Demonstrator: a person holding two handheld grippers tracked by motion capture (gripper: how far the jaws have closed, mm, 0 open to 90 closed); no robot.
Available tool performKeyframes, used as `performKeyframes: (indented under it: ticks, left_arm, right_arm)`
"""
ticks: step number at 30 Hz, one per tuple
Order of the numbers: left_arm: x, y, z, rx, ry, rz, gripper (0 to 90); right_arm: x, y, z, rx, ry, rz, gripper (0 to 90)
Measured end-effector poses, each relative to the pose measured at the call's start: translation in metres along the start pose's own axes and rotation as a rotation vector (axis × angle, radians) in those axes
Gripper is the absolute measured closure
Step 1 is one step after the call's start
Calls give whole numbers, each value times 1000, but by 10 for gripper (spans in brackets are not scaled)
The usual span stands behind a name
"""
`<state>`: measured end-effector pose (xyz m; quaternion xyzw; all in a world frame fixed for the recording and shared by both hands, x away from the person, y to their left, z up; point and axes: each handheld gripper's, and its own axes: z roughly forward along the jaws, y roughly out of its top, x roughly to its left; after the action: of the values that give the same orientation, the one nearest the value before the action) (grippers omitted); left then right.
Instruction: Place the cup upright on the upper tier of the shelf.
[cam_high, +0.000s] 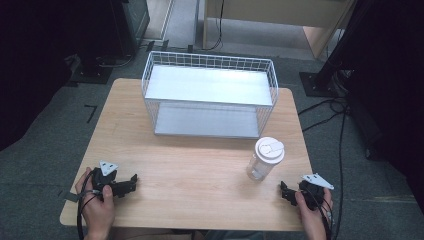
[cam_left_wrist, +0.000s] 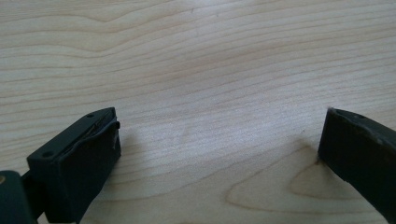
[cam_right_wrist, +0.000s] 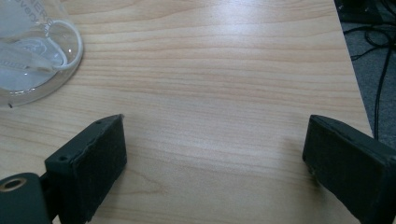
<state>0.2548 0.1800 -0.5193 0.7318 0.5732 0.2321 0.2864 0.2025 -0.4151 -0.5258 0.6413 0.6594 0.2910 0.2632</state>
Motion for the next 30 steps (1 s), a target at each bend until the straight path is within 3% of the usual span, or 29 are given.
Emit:
performKeyframes:
  ticks: [5, 10, 22, 26, 30]
  left_arm:
    - [0, 0, 0, 1, 0, 2, 0]
    - [0, 0, 0, 0, 0, 0, 0]
    - [0, 0, 0, 0, 1, -3, 0]
    - [-4, 2, 2, 0, 36, -37, 0]
    - [-4, 2, 2, 0, 32, -33, 0]
  right_arm:
    - [2, 0, -2, 15, 8, -1, 65]
    - [5, 3, -6, -4, 18, -13, 66]
    - [24, 11, -20, -64, 106, -43, 66]
    - [31, 13, -23, -78, 140, -46, 66]
    - [36, 14, -23, -90, 153, -60, 66]
